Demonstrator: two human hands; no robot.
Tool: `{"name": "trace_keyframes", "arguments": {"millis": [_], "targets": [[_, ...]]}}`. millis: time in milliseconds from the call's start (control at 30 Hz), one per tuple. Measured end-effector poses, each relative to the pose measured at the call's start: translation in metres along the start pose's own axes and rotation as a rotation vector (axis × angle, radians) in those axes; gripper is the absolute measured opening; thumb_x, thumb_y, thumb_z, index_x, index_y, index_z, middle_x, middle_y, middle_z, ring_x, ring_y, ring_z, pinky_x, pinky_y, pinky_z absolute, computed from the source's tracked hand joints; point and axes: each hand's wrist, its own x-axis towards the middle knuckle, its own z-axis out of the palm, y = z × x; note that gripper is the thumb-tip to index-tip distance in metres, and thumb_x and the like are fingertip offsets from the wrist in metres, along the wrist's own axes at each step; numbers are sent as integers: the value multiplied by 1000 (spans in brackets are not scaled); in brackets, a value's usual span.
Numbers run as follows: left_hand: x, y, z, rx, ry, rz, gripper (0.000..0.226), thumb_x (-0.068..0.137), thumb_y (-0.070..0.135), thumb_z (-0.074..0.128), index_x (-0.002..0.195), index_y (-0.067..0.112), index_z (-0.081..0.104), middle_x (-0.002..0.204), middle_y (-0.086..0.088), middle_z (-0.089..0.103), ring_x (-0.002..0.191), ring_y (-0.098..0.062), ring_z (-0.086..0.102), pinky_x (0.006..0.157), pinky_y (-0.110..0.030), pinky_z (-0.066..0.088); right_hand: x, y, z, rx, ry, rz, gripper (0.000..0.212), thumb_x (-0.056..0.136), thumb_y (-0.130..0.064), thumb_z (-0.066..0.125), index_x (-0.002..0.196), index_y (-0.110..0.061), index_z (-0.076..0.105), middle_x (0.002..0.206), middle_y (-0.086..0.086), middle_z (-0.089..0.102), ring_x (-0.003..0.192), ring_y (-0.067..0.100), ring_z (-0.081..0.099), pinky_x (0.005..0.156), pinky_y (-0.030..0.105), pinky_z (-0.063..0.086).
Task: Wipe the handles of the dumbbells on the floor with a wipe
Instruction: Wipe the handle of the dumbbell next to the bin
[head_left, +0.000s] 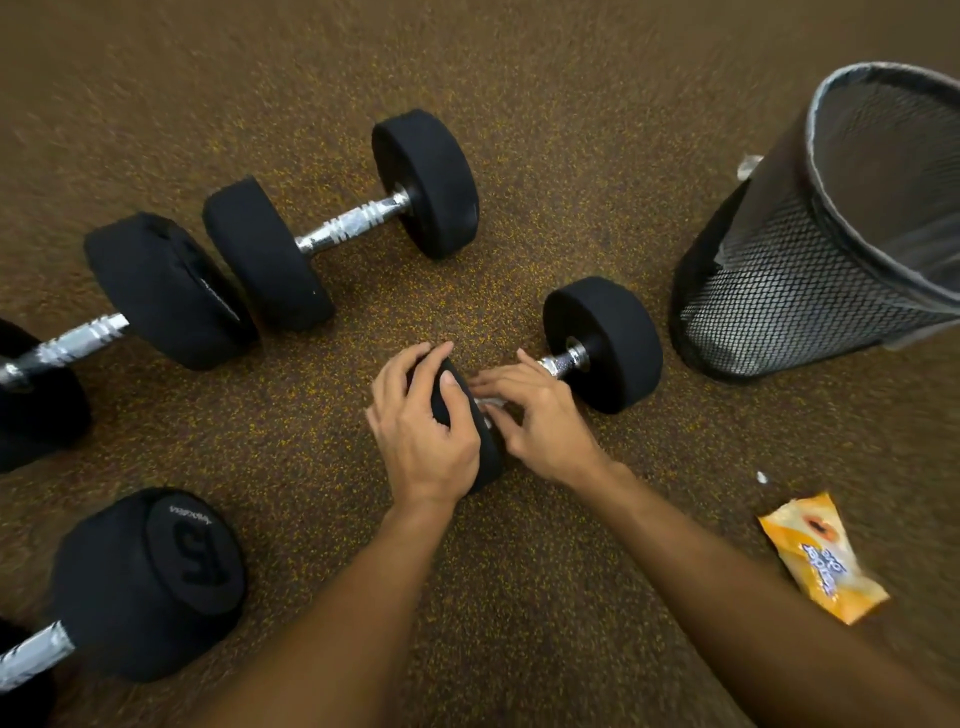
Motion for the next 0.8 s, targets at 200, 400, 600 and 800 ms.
{"name": "trace_keyframes", "arguments": {"millis": [200,400,600,800], "targets": [[2,0,0,-8,-3,-17,38,104,34,46,133,28,70,139,7,60,134,-18,50,109,-46,41,7,-1,-2,-25,-51,8,23,95,-14,74,118,-16,78,122,-6,77,123,8,65,127,34,22],[2,4,-8,13,-56,-13,39,107,32,45,139,25,66,144,8,58,140,-15,46,115,-50,41,13,8,-12,-67,-154,-75,26,94,-17,77,120,-18,77,124,-6,74,121,9,64,117,42,40],[4,19,-6,44,-19,-122,43,106,30,39,138,26,67,147,10,58,144,-9,43,122,-32,32,21,19,-18,14,-149,-161,20,94,-18,78,114,-16,78,117,-6,75,115,12,62,104,38,45],[0,38,12,77,151,-296,35,107,25,45,126,35,72,138,18,63,134,-2,50,110,-23,33,22,26,-14,45,-157,-246,27,93,-19,78,120,-16,77,119,-6,75,116,12,62,106,35,43]]}}
